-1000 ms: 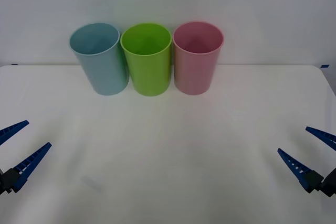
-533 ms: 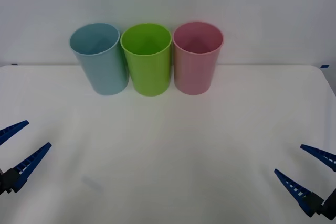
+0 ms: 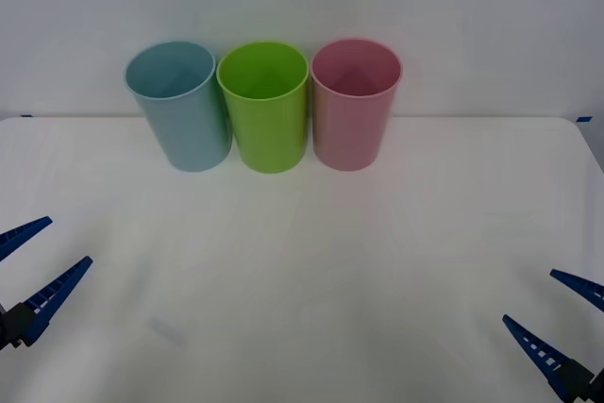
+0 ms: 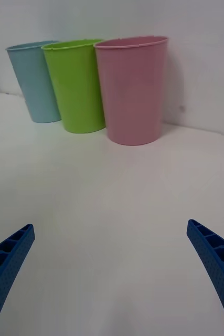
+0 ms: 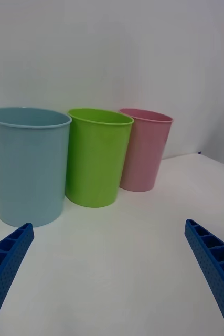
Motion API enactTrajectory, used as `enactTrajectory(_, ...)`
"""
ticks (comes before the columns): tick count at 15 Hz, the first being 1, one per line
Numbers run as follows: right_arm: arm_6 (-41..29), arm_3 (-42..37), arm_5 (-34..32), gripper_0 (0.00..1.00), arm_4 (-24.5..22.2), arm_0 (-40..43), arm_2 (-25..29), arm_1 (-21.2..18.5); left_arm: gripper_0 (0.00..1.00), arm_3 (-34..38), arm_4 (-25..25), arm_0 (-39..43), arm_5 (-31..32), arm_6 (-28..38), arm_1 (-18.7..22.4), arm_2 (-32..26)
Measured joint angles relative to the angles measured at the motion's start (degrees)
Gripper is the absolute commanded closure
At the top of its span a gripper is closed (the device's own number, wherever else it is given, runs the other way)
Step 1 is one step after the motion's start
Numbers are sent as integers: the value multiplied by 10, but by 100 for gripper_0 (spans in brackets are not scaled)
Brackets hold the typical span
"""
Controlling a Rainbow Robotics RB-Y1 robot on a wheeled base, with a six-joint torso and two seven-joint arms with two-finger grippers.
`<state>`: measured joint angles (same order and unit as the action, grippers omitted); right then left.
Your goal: Grasp the object on the table and drop it into the matching bin: aluminum can to the light blue bin, PET bottle to the pink bin.
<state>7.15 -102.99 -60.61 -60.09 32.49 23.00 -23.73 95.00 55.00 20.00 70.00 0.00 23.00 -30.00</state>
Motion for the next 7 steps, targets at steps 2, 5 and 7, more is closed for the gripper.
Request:
enactTrajectory(2,2,1,-6,0,5,7,13,0,0,0,0,0,0,0,0,0)
enactTrajectory(5,4,0,-11,0,5,16,16,0,0,0,0,0,0,0,0,0)
enactTrajectory(7,4,1,-10,0,5,18,16,0,0,0,0,0,0,0,0,0)
